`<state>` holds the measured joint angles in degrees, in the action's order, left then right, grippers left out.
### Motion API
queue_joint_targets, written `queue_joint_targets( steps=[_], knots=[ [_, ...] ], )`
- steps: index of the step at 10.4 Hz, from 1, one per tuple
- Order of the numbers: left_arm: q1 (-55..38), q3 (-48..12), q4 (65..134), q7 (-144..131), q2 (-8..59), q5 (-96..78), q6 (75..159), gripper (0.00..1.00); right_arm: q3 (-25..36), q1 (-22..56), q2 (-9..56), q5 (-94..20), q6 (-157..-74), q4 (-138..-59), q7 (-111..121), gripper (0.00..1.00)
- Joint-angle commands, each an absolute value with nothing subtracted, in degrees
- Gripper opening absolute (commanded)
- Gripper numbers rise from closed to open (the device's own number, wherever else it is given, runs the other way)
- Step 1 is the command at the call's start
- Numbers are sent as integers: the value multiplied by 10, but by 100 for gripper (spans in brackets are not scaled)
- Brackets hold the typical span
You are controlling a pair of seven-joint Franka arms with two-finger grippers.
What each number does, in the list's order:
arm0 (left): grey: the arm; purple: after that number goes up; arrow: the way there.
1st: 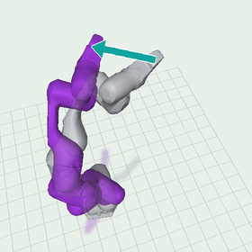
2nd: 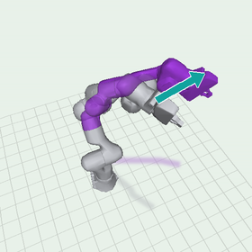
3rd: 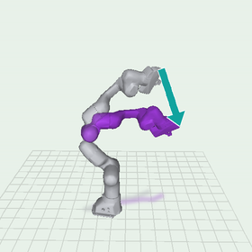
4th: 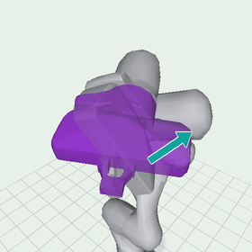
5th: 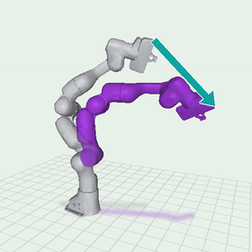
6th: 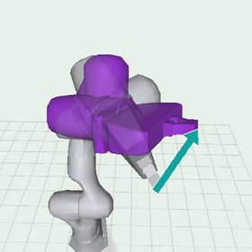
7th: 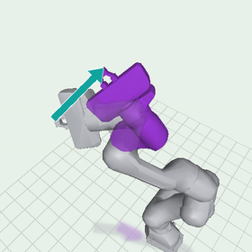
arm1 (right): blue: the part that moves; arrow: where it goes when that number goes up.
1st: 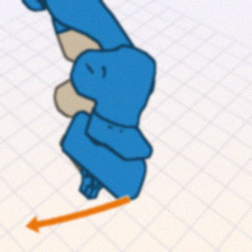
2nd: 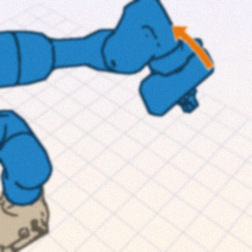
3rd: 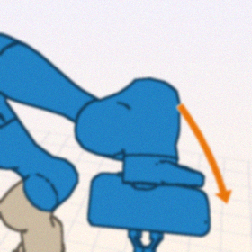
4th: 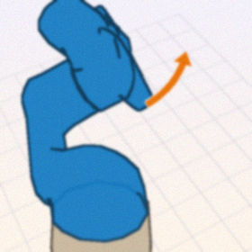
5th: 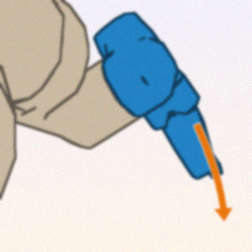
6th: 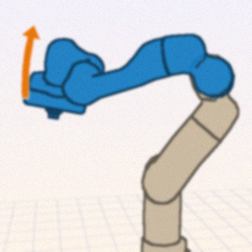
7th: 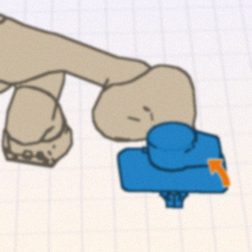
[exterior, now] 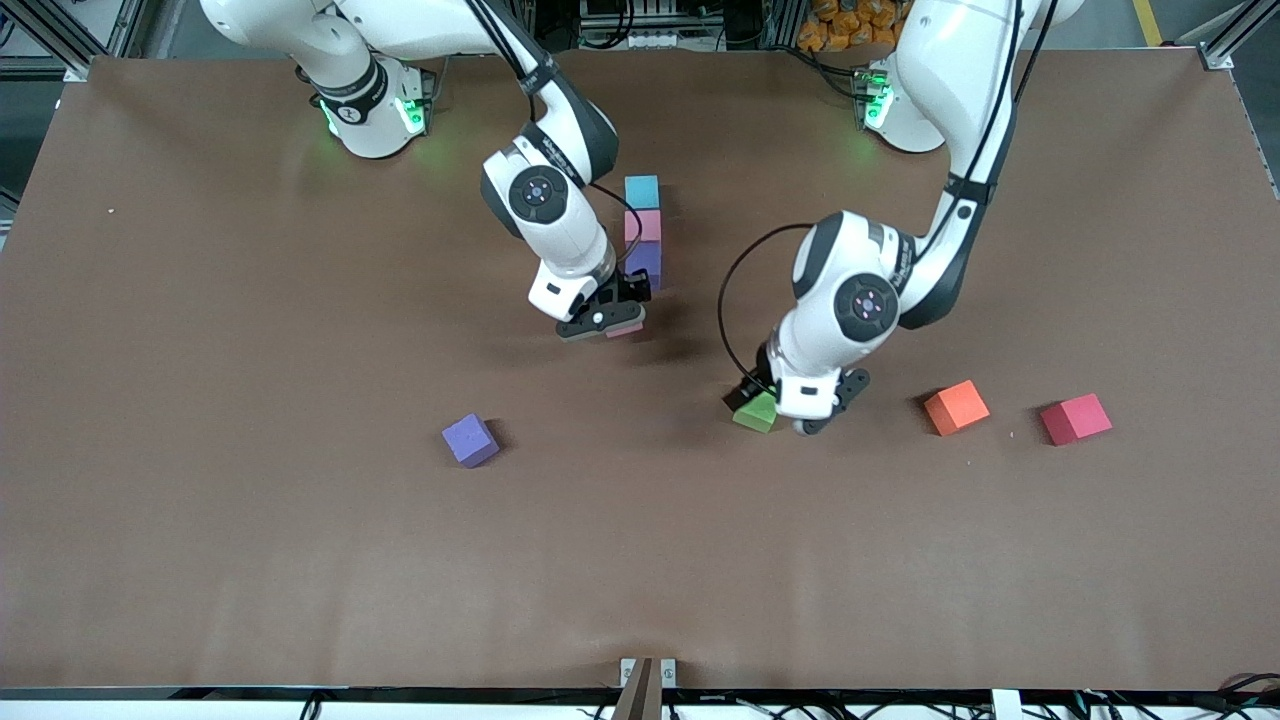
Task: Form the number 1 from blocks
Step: 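Grasp the green cube with the left gripper while the right gripper withdraws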
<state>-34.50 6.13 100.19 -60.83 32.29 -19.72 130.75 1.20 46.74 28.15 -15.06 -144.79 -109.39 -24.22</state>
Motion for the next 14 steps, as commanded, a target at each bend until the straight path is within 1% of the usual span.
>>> queue_joint_targets(
  steps=[1,3,6,7,8,10,12,13,14],
  knots=[
    [-355,76,983,-630,351,-218,1310,100,27,501,308,-152,-1435,-1067,-299,49],
    [-355,76,983,-630,357,-227,1310,100,27,527,321,-152,-1435,-1068,-357,49],
    [-355,85,973,-629,367,-227,1310,100,27,547,331,-152,-1440,-1068,-393,50],
    [-355,88,969,-629,372,-228,1310,100,27,548,331,-151,-1440,-1071,-393,57],
    [-355,89,963,-628,378,-228,1310,100,26,548,330,-151,-1440,-1073,-394,100],
    [-355,89,957,-626,390,-229,1311,100,26,538,304,-151,-1435,-1082,-393,100],
    [-357,89,957,-621,398,-229,1314,100,25,511,245,-152,-1420,-1111,-386,100],
    [-359,89,957,-621,399,-229,1318,69,25,494,216,-151,-1389,-1116,-385,100],
    [-366,89,957,-601,399,-225,1320,32,25,474,191,-151,-1356,-1116,-378,100]
  ],
)
